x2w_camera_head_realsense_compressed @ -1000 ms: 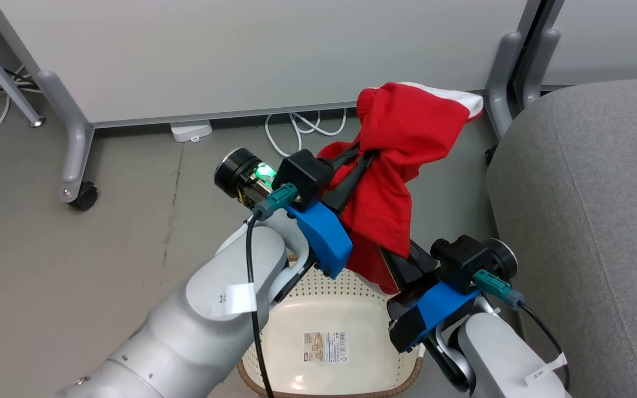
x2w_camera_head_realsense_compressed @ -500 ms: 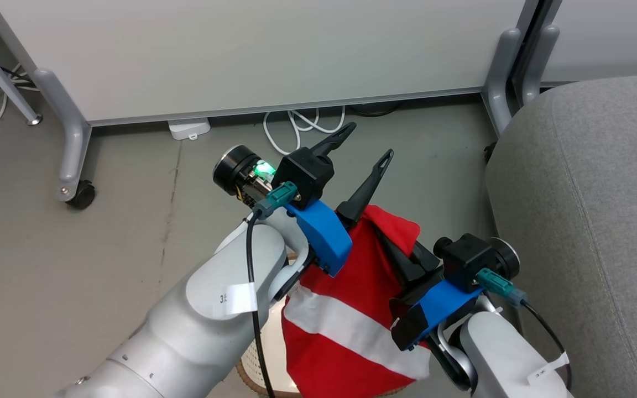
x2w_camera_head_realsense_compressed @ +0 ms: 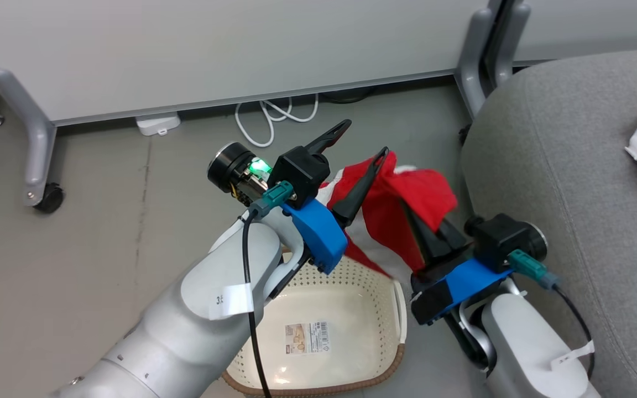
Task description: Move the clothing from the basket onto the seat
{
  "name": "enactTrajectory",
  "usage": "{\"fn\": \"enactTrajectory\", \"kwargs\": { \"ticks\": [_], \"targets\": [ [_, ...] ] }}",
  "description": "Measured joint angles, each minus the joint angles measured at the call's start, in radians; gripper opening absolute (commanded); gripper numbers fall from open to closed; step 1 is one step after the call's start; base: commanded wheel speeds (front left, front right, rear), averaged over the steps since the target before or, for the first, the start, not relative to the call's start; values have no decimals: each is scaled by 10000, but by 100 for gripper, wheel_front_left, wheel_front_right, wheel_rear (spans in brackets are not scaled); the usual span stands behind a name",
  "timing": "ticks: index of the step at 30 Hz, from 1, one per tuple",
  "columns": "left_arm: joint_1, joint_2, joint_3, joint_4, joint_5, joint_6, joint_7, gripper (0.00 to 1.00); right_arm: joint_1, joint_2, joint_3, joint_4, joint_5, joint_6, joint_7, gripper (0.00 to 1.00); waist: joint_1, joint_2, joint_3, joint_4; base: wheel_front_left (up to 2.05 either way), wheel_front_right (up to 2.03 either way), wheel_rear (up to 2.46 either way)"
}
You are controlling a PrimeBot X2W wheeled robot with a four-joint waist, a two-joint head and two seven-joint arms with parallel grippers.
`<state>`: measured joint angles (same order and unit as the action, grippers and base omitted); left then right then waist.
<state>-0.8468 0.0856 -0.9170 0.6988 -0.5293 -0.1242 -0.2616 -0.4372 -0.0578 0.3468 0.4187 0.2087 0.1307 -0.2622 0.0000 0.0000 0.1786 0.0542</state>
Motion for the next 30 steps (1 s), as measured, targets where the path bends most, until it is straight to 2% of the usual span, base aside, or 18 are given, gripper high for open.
{"fn": "enactTrajectory", "kwargs": {
  "ticks": [13, 30],
  "targets": [
    [346, 209, -71, -303, 291, 0, 0, 100, 74, -88, -1336, -836, -148, 0, 0, 0, 0, 0, 420, -1280, 0, 0, 0],
    [657, 247, -512, -709, 750, 0, 0, 100, 1096, -94, -2778, -2103, -293, 0, 0, 0, 0, 1, 1091, -3275, 0, 0, 0]
  ]
}}
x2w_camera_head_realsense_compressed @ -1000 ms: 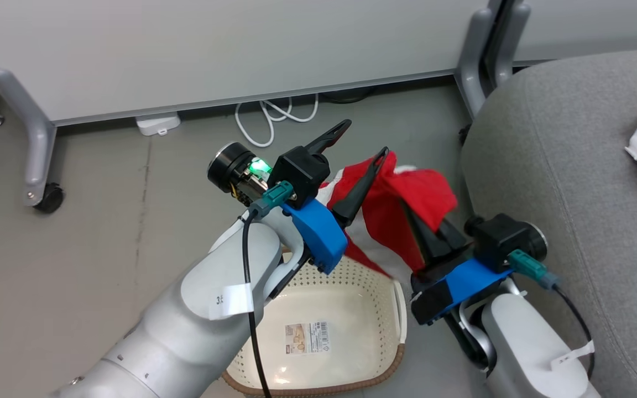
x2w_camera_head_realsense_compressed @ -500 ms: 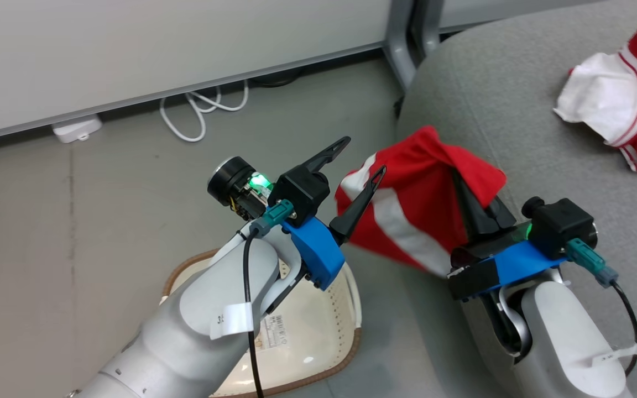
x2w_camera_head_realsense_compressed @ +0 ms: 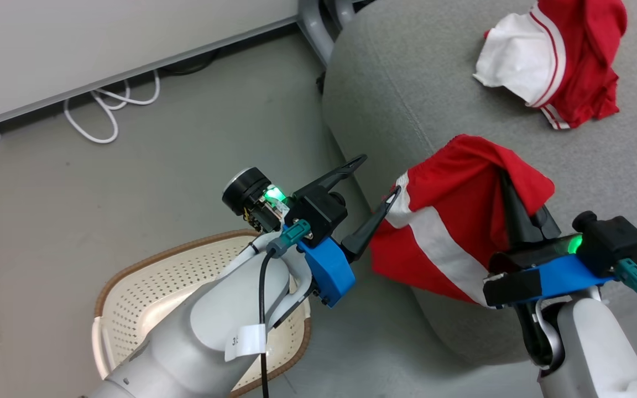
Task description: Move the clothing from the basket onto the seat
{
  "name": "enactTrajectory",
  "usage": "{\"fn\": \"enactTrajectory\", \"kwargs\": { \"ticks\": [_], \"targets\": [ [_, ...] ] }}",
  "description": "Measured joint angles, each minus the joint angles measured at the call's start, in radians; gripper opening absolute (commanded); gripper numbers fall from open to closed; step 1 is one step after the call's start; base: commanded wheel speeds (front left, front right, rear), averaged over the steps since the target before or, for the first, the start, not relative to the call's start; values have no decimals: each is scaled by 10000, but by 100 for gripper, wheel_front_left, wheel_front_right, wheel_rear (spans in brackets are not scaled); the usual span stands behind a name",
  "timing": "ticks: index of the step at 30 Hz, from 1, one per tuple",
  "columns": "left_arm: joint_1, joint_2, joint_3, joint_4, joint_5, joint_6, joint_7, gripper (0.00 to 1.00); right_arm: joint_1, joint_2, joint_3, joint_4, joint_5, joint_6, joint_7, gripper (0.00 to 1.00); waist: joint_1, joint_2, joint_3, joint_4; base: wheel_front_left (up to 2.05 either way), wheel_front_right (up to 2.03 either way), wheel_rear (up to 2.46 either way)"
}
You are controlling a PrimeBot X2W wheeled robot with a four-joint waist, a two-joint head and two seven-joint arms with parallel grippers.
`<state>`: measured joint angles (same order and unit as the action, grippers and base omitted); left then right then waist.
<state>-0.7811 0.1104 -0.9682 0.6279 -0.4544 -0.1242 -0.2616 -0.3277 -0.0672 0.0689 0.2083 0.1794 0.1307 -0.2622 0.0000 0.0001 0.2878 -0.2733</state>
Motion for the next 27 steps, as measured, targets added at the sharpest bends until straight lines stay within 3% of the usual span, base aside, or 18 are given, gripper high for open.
{"fn": "enactTrajectory", "kwargs": {
  "ticks": [7, 16, 22, 27],
  "targets": [
    [149, 12, -4, -115, 100, 0, 0, 100, 384, 58, -253, -290, -25, 0, 0, 0, 0, 0, 189, -428, 0, 0, 0],
    [217, 107, 176, -334, 255, 0, 0, 100, 402, 111, -337, -476, -127, 0, 0, 0, 0, 0, 266, -413, 0, 0, 0],
    [-185, 336, 389, -602, 533, 17, 0, 100, -1793, -17, -780, -940, -224, 0, 0, 0, 0, 0, 1040, -212, 0, 0, 0],
    [-905, 500, 368, -742, 821, 19, 52, 100, -4206, -570, -2010, -1421, -293, 0, -2, 0, 0, 0, 2092, -2, 0, 0, 0]
  ]
}}
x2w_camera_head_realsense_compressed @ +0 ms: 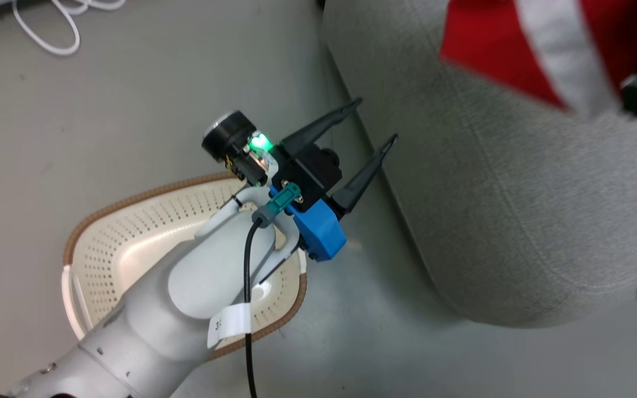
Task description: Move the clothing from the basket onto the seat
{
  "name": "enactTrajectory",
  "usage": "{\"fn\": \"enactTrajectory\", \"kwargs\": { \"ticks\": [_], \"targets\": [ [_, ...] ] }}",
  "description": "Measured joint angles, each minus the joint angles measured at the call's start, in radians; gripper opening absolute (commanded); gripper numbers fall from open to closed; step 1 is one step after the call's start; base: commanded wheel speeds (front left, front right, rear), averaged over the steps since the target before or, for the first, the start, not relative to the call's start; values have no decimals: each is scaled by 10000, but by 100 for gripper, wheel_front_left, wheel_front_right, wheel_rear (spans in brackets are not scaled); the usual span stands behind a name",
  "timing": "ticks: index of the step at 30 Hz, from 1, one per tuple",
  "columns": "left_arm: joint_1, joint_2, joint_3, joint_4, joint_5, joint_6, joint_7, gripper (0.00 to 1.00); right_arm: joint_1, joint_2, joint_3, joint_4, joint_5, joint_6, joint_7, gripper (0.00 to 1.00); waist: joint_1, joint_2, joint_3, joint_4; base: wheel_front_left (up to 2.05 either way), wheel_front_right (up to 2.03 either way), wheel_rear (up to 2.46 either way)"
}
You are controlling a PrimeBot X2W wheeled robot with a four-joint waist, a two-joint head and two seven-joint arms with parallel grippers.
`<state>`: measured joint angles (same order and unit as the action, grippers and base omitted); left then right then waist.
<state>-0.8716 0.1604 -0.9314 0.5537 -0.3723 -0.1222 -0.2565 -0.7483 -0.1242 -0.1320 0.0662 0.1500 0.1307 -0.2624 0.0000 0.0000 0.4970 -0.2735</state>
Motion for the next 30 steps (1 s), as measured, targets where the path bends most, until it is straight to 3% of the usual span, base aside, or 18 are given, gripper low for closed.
{"fn": "enactTrajectory", "kwargs": {
  "ticks": [7, 11, 14, 30],
  "targets": [
    [-710, 138, -33, -211, 245, 42, 176, 100, -2418, -1461, -1889, -63, -15, 0, -2, 0, 1, 0, 1438, 290, 0, 0, 0],
    [-939, 232, -46, -314, 345, 86, 182, 100, -3133, -2642, -2514, 539, -12, 0, -2, 0, 1, 0, 2168, 422, 0, 0, 0],
    [-1013, 272, -63, -351, 382, 113, 176, 100, -3343, -3177, -2857, 1133, 19, 0, -4, 0, 1, 0, 2599, 494, 0, 0, 0],
    [-1091, 460, -171, -462, 368, 238, 167, 100, -2773, -3089, -2592, 5538, -548, 0, -2, 0, 0, 0, 3161, 774, 0, 0, 0]
  ]
}}
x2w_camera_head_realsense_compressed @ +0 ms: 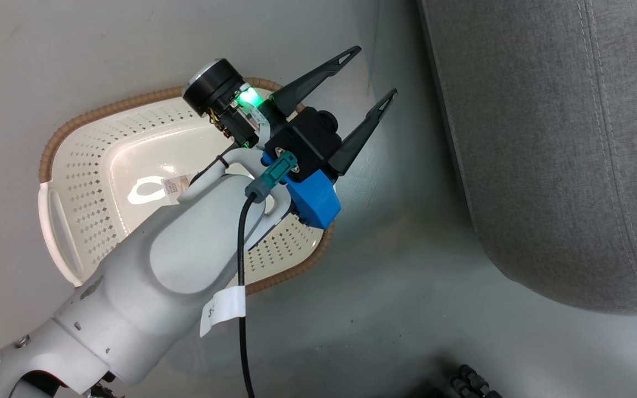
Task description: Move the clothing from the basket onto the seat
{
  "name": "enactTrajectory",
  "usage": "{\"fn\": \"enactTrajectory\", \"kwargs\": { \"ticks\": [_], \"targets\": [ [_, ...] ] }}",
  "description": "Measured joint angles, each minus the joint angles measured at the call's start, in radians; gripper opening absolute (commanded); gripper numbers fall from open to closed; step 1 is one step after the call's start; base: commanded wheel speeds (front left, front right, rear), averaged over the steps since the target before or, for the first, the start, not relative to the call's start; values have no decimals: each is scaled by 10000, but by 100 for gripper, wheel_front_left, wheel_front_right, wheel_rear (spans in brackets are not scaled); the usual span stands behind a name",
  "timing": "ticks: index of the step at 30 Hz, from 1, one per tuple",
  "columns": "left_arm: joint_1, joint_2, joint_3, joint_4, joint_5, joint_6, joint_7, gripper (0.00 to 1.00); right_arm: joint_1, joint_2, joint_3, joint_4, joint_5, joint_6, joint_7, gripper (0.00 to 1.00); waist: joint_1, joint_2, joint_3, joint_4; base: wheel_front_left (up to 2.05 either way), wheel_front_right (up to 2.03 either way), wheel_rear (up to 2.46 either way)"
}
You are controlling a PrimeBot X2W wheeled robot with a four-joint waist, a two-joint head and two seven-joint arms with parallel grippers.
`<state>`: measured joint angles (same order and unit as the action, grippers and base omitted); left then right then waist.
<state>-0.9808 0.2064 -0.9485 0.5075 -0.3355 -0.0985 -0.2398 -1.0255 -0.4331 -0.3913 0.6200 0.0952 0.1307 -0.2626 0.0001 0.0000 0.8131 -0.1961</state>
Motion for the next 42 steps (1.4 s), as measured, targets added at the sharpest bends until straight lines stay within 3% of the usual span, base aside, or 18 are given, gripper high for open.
{"fn": "enactTrajectory", "kwargs": {
  "ticks": [4, 5, 6, 7, 12, 18, 25, 33, 42],
  "targets": [
    [14, 27, -15, 15, -63, 10, -12, 100, 138, 96, -4, 291, 36, 0, 2, 0, 0, 0, -68, -9, 0, 0, 0],
    [33, 35, -17, 35, -67, 12, -17, 100, 141, 128, -36, 309, 46, 0, 2, 17, 0, 0, -109, -17, 0, 0, 0],
    [58, 40, -21, 54, -79, 12, -40, 100, 159, 150, -46, 339, 46, 0, 2, 68, 0, 0, -161, -25, 0, 0, 0],
    [68, 35, -23, 65, -81, 17, -56, 100, 182, 176, -54, 399, 90, 0, 2, 100, 0, 0, -222, -32, 0, 0, 0],
    [271, -33, 2, 142, -199, 100, -121, 100, 848, 362, -174, -36, 219, 0, 2, 100, -1, 0, -707, -70, 0, 0, 0],
    [790, -92, 211, 188, -401, 194, -203, 100, 2664, 1039, -357, -1143, 309, 0, 2, 100, -1, 0, -1609, -171, 0, 0, 0],
    [1758, -13, 1068, -389, -562, 458, -219, 100, 4257, 1553, -282, -2337, 282, 0, 0, 100, -2, 0, -2832, -265, 0, 0, 0],
    [3359, 180, 2644, -1315, -493, 809, -219, 100, 5587, 2075, 853, -3626, 199, 0, 0, 100, -3, 0, -4228, -201, 0, 0, 0],
    [5144, 107, 4706, -2272, -12, 1016, -221, 100, 6817, 2654, 2420, -4577, 309, 0, 2, 100, -3, 1, -5423, 318, 0, 0, 0]
  ]
}}
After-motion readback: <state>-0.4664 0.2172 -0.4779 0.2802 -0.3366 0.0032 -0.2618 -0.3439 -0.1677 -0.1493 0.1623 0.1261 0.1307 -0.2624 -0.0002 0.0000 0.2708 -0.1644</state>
